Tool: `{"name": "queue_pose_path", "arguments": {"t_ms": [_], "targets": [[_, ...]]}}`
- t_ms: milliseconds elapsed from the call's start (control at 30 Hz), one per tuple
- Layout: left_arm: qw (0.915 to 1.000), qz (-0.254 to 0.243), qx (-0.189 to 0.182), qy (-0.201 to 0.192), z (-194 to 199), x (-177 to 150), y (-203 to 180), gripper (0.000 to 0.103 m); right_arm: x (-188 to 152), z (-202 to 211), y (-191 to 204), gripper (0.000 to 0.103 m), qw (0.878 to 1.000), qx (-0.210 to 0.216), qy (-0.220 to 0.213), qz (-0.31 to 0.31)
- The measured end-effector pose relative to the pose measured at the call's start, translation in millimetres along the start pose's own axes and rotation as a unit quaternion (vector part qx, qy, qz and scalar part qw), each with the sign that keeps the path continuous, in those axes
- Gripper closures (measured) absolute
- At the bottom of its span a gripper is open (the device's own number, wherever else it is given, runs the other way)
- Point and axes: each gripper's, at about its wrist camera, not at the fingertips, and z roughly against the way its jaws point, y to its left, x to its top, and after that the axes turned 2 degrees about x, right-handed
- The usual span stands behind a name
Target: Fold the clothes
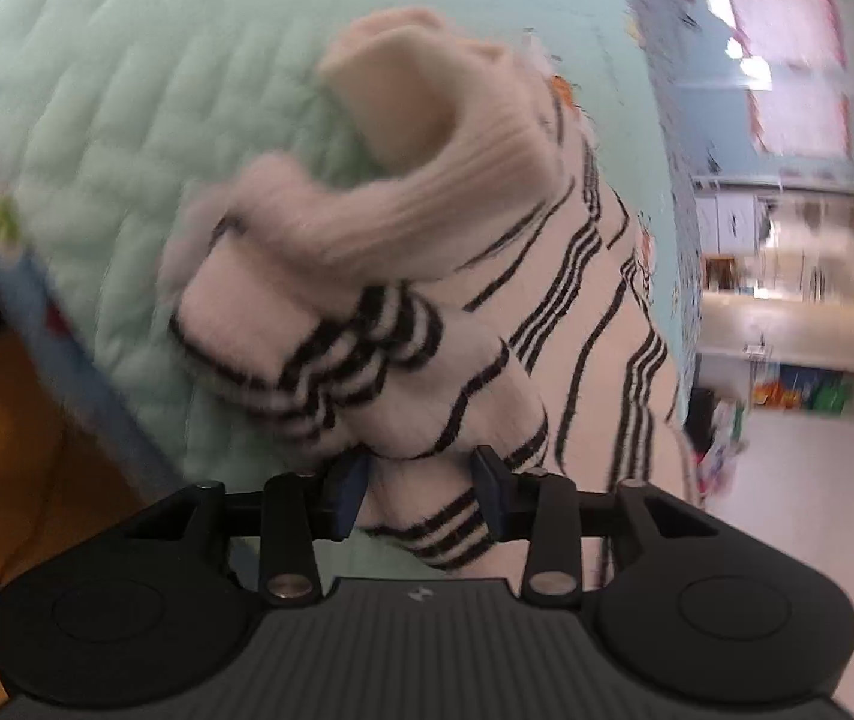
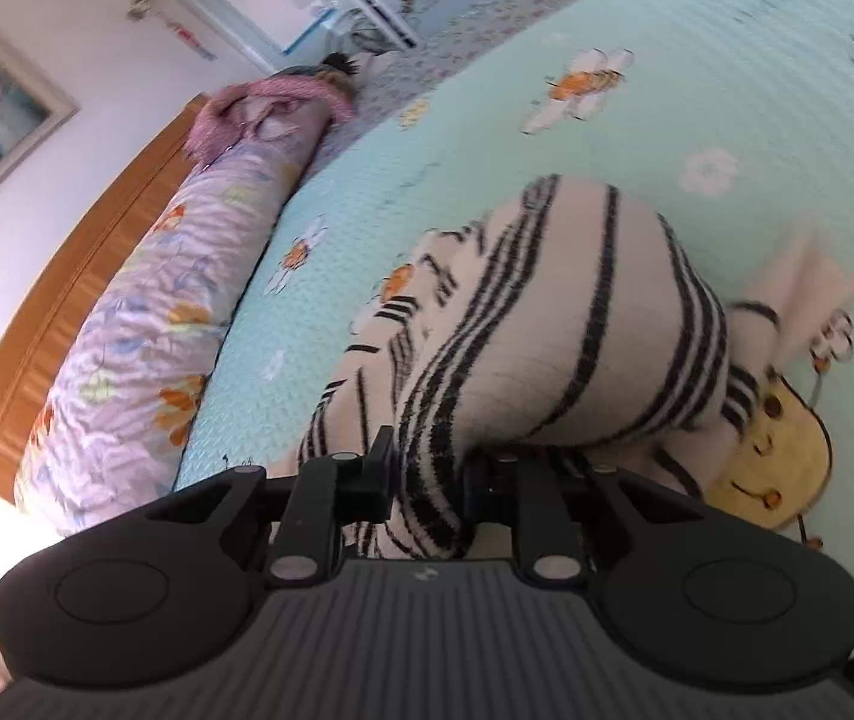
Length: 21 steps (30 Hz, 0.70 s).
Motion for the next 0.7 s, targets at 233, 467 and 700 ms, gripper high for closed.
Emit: {"name": "queue_pose_path", "arguments": {"t_ms": [233, 467, 700], "targets": [[0.9987, 0.035, -0.016, 0.033, -5.0, -28.6, 6.1, 0.040, 15.0, -3.0, 5.2, 0.082, 0.998, 0.040, -0.018, -0.034], [0.9979, 0.049, -0.039, -0.017, -12.1, -16.0, -5.3, 0.040, 7.2, -1.4, 11.6, 0.082, 0.998, 0.050, -0.011, -0.027], [0.9944, -0.014, -0.032, -0.099, 18.9, -2.9, -11.5, 0.089, -12.9, 6.8, -0.8, 0.083, 1.000, 0.026, 0.005, -0.015]]}}
